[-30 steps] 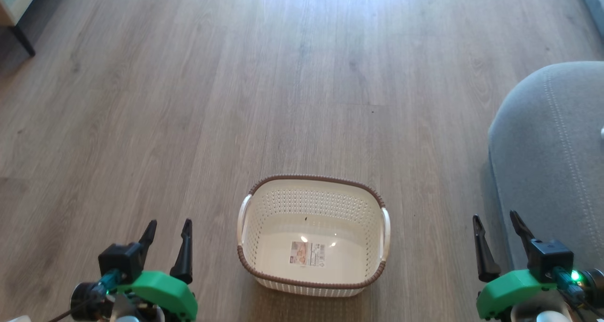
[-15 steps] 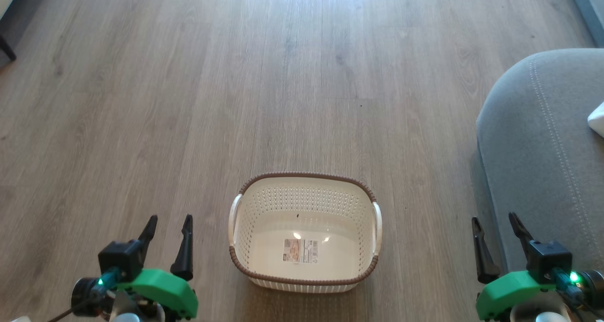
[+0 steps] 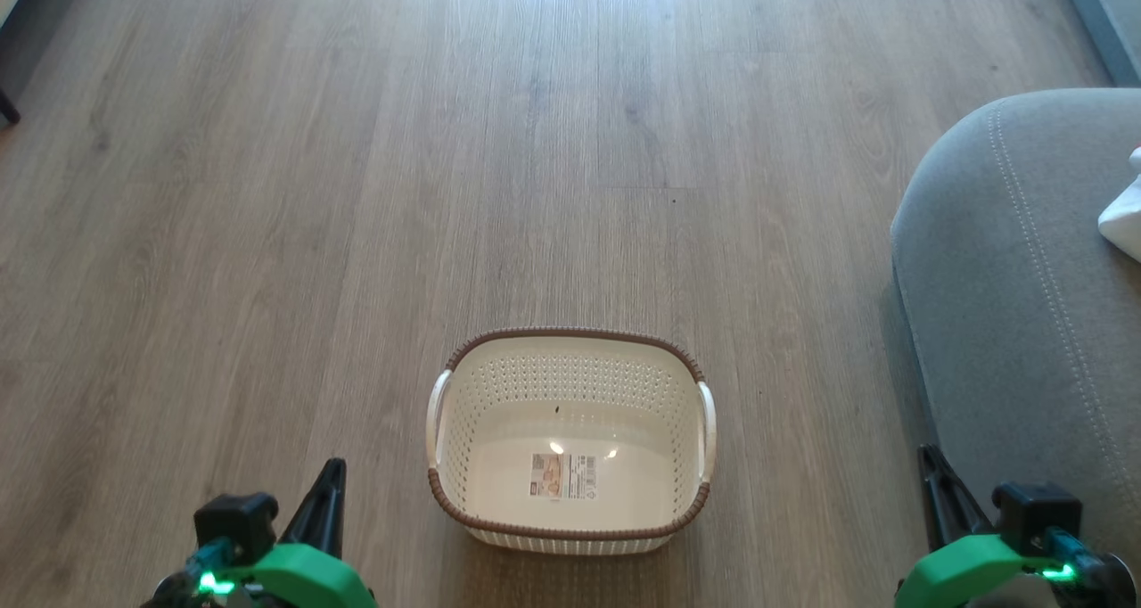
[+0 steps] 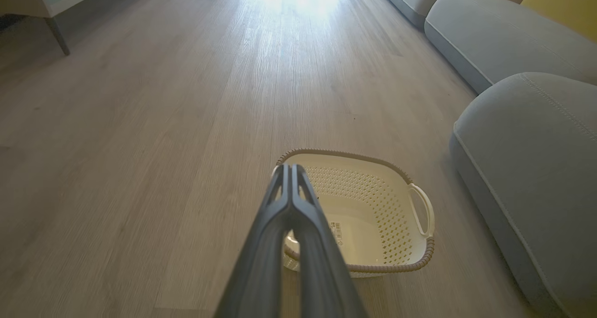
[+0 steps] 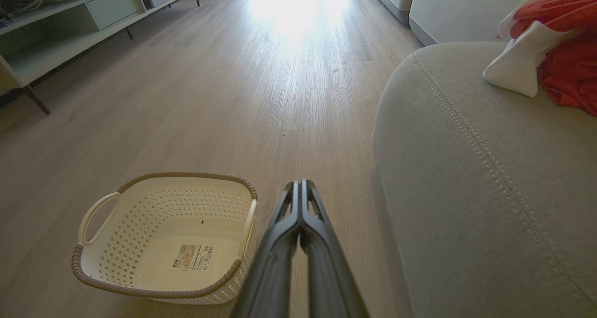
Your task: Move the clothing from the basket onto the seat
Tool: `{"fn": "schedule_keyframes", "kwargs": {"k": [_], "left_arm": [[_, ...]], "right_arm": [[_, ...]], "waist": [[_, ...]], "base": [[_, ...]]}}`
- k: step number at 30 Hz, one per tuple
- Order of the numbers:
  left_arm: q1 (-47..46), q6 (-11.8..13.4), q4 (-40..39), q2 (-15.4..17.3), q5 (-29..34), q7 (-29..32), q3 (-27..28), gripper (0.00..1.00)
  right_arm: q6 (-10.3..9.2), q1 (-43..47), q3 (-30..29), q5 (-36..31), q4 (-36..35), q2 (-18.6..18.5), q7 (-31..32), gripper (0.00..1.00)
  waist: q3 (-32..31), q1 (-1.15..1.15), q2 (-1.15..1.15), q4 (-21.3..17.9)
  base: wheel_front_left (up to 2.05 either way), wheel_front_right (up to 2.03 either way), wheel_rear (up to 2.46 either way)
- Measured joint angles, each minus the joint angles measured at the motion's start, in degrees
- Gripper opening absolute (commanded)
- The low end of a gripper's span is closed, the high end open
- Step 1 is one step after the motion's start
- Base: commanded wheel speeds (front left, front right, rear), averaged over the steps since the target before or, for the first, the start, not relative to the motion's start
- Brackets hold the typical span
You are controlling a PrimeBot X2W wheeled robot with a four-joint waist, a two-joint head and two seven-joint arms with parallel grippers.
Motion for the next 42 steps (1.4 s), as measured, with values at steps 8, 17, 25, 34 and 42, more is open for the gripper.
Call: {"fn": "schedule_keyframes", "kwargs": {"k": [8, 17, 25, 34, 42], "left_arm": [[0.0, -0.5, -0.3, -0.5, -4.8, 1.1, 0.8, 0.0], [-0.1, -1.0, -0.7, -0.8, -9.5, 2.6, 2.0, 0.0], [-0.3, -1.1, -1.1, -1.2, -14.2, 3.7, 3.0, 0.0], [-0.9, -1.8, -1.6, -1.6, -19.5, 5.3, 4.1, 0.0], [-0.9, -2.0, -1.8, -2.0, -24.3, 6.6, 5.4, 0.0]], "right_arm": [[0.0, -0.1, 0.1, 6.1, -0.5, 0.0, 1.1, 0.0], [0.0, -0.4, 0.1, 12.1, -1.1, 0.0, 2.3, 0.0], [0.0, -0.5, 0.1, 18.0, -1.4, 0.0, 3.5, 0.0], [0.0, -0.7, 0.1, 24.7, -1.8, 0.0, 5.3, 0.0], [0.0, -1.7, 0.1, 30.7, -2.1, 0.0, 6.4, 0.0]], "waist": [[0.0, 0.0, 0.0, -0.3], [0.0, 0.0, 0.0, -0.5], [0.0, 0.0, 0.0, -0.8], [0.0, 0.0, 0.0, -1.1], [0.0, 0.0, 0.0, -1.3]], "base": [[0.0, 0.0, 0.0], [0.0, 0.0, 0.0], [0.0, 0.0, 0.0], [0.0, 0.0, 0.0], [0.0, 0.0, 0.0]]}}
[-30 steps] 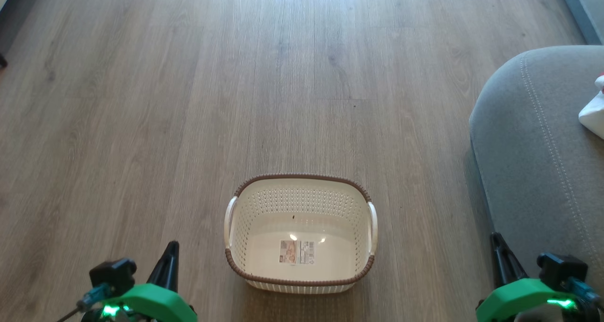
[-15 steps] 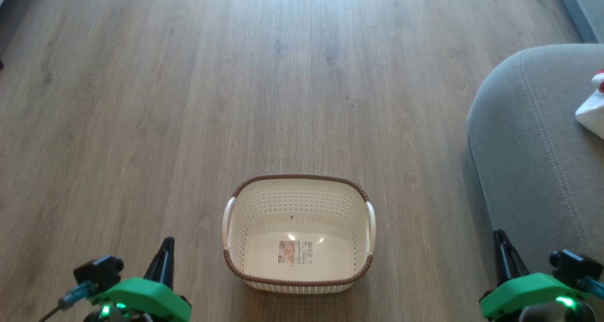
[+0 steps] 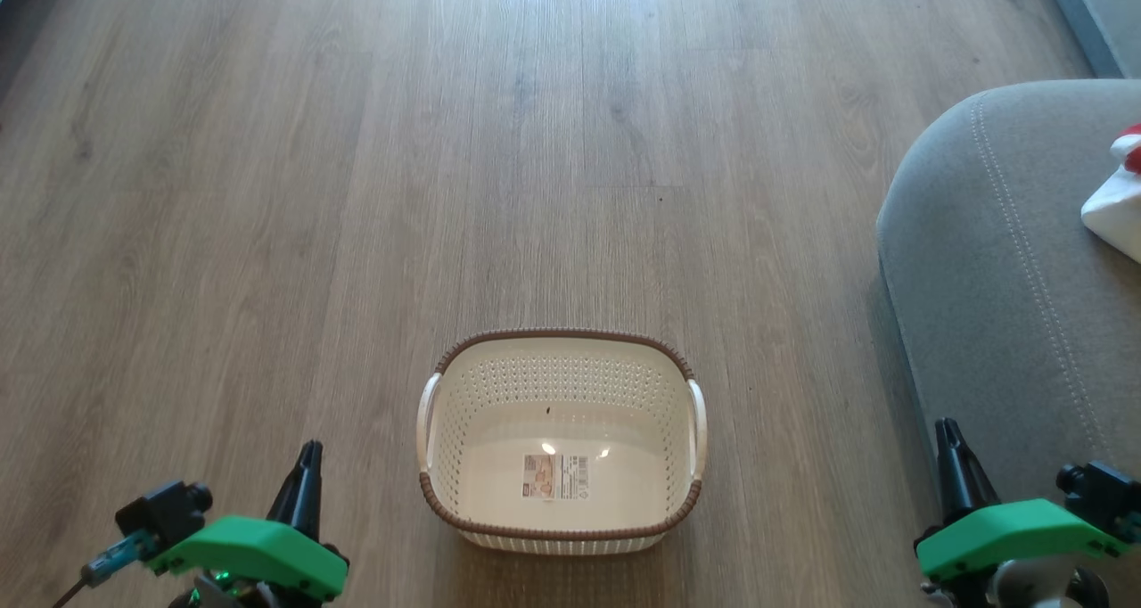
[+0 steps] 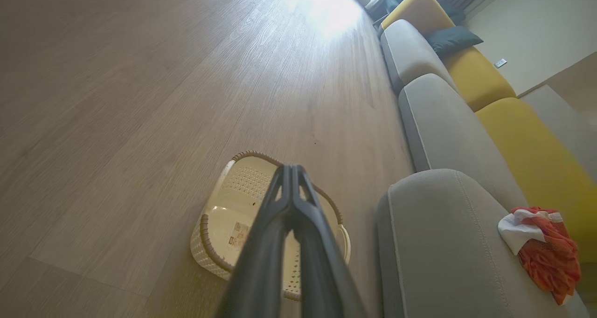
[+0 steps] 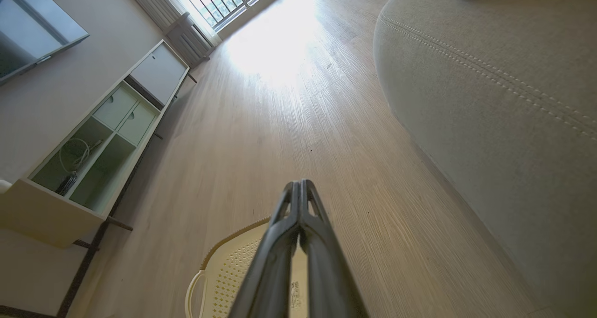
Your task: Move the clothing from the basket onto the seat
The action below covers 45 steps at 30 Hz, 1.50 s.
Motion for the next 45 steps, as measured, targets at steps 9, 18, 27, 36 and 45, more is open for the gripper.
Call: {"fn": "schedule_keyframes", "kwargs": {"k": [9, 18, 27, 36, 45], "left_arm": [[-0.1, -0.5, -0.3, -0.6, -5.9, 1.6, 1.2, 0.0], [-0.7, -1.5, -0.8, -1.0, -11.2, 3.1, 2.4, 0.0], [-1.2, -1.5, -1.1, -1.4, -15.9, 4.4, 3.6, 0.0], [-1.2, -2.3, -1.6, -1.8, -21.2, 5.7, 4.6, 0.0], [-1.6, -2.5, -1.8, -2.3, -26.5, 7.1, 6.0, 0.0]], "right_arm": [[0.0, -0.2, 0.0, 7.5, -0.3, 0.0, 1.7, 0.0], [-0.01, -1.3, 0.0, 14.1, -0.8, 0.0, 3.1, 0.0], [-0.01, -1.4, -0.1, 20.2, -1.1, 0.0, 4.3, 0.0], [-0.01, -2.4, -0.1, 26.8, -1.5, 0.0, 5.9, 0.0], [-0.01, -2.4, -0.1, 33.5, -1.9, 0.0, 7.3, 0.0]], "waist": [[0.0, 0.0, 0.0, -0.3], [0.0, 0.0, 0.0, -0.6], [0.0, 0.0, 0.0, -0.9], [0.0, 0.0, 0.0, -1.2], [0.0, 0.0, 0.0, -1.5]], "base": [[0.0, 0.0, 0.0], [0.0, 0.0, 0.0], [0.0, 0.0, 0.0], [0.0, 0.0, 0.0], [0.0, 0.0, 0.0]]}}
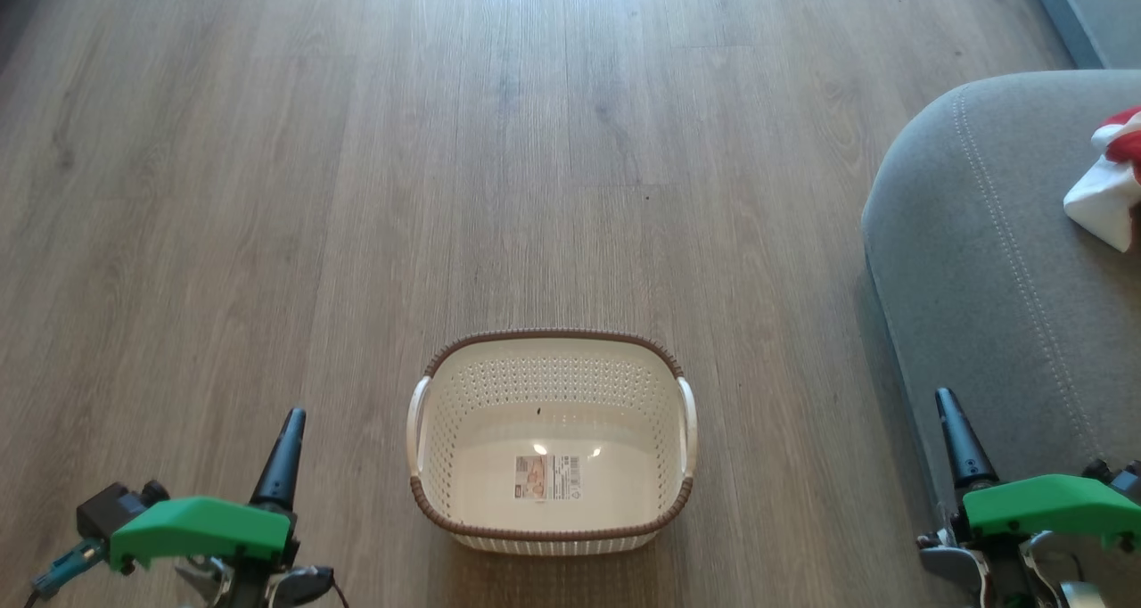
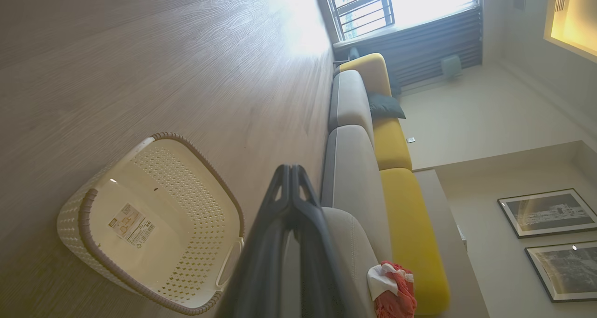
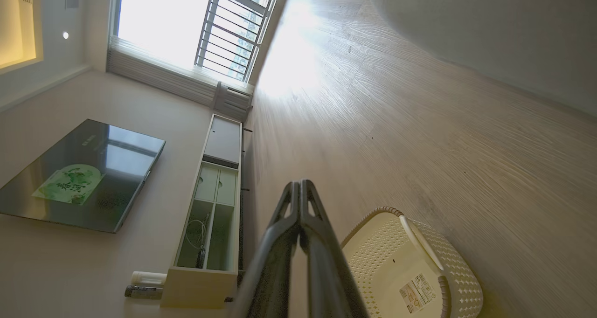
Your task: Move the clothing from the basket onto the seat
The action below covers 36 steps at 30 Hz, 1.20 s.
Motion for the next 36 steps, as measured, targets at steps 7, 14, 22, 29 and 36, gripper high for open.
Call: {"fn": "schedule_keyframes", "kwargs": {"k": [7, 14, 22, 29, 36], "left_arm": [[-0.7, -0.7, -0.2, -0.3, -4.1, 1.3, 0.9, 0.0], [-0.8, -1.0, -0.6, -0.5, -8.3, 2.4, 1.9, 0.0], [-1.1, -1.5, -1.0, -1.0, -12.9, 3.7, 3.0, 0.0], [-1.3, -1.9, -1.4, -1.4, -17.1, 4.9, 3.8, 0.0], [-2.0, -2.0, -1.7, -1.6, -18.8, 5.0, 4.3, 0.0]], "right_arm": [[0.0, -0.7, 0.0, 5.2, -0.2, 0.0, 1.2, 0.0], [0.0, -1.2, 0.0, 10.5, -0.6, 0.0, 2.3, 0.0], [0.0, -1.5, -0.1, 16.4, -1.0, 0.0, 3.5, 0.0], [-0.01, -2.5, -0.1, 21.7, -1.4, 0.0, 4.6, 0.0], [-0.01, -2.5, -0.1, 23.8, -1.5, 0.0, 5.0, 0.0]], "waist": [[0.0, 0.0, 0.0, -0.2], [0.0, 0.0, 0.0, -0.5], [0.0, 0.0, 0.0, -0.7], [0.0, 0.0, 0.0, -1.0], [0.0, 0.0, 0.0, -1.0]], "base": [[0.0, 0.0, 0.0], [0.0, 0.0, 0.0], [0.0, 0.0, 0.0], [0.0, 0.0, 0.0], [0.0, 0.0, 0.0]]}}
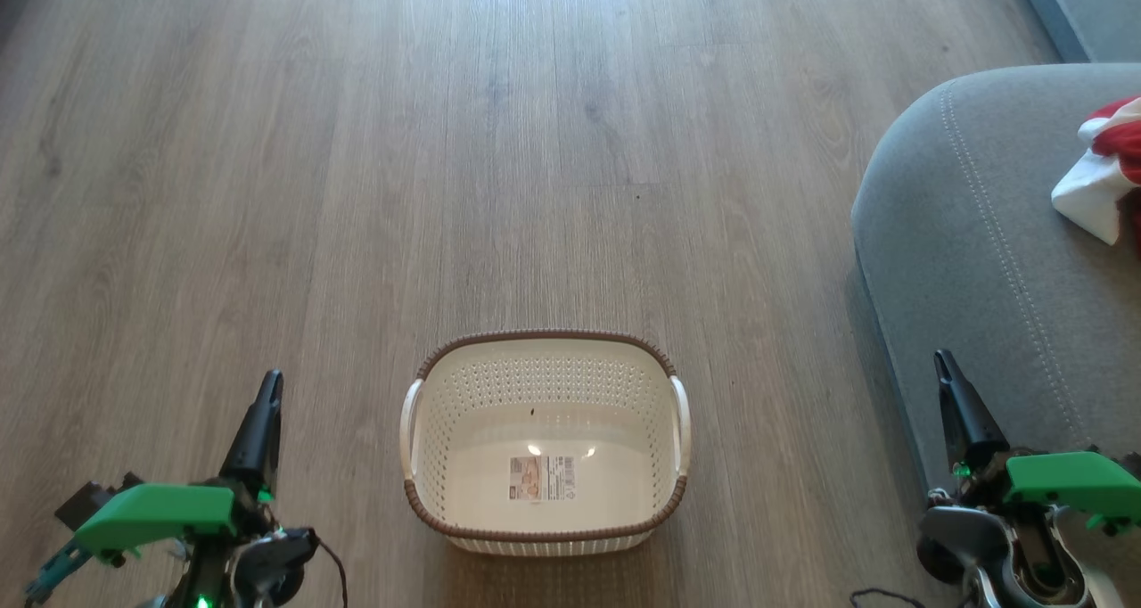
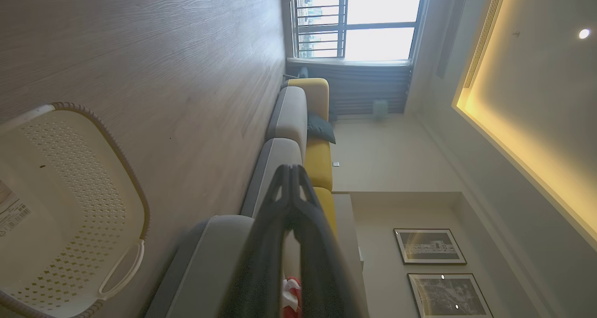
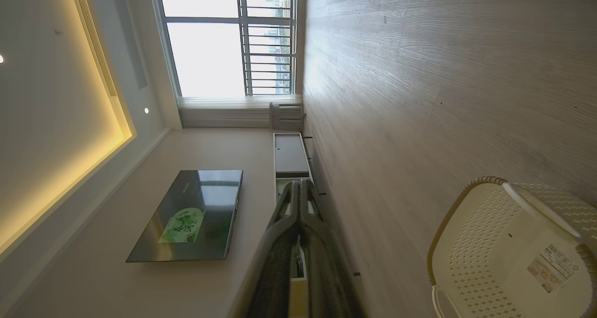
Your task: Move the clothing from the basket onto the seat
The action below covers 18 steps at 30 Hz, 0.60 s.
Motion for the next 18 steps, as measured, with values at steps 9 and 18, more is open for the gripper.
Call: {"fn": "schedule_keyframes", "kwargs": {"k": [9, 18], "left_arm": [[0.0, 0.0, 0.0, -0.1, 0.0, 0.0, 0.1, 0.0], [0.0, 0.0, 0.0, -0.1, 0.0, 0.0, 0.1, 0.0]], "right_arm": [[0.0, 0.0, 0.0, 0.0, 0.0, 0.0, 0.0, 0.0], [0.0, 0.0, 0.0, 0.0, 0.0, 0.0, 0.0, 0.0]], "waist": [[0.0, 0.0, 0.0, 0.0], [0.0, 0.0, 0.0, 0.0]], "base": [[0.0, 0.0, 0.0], [0.0, 0.0, 0.0]]}}
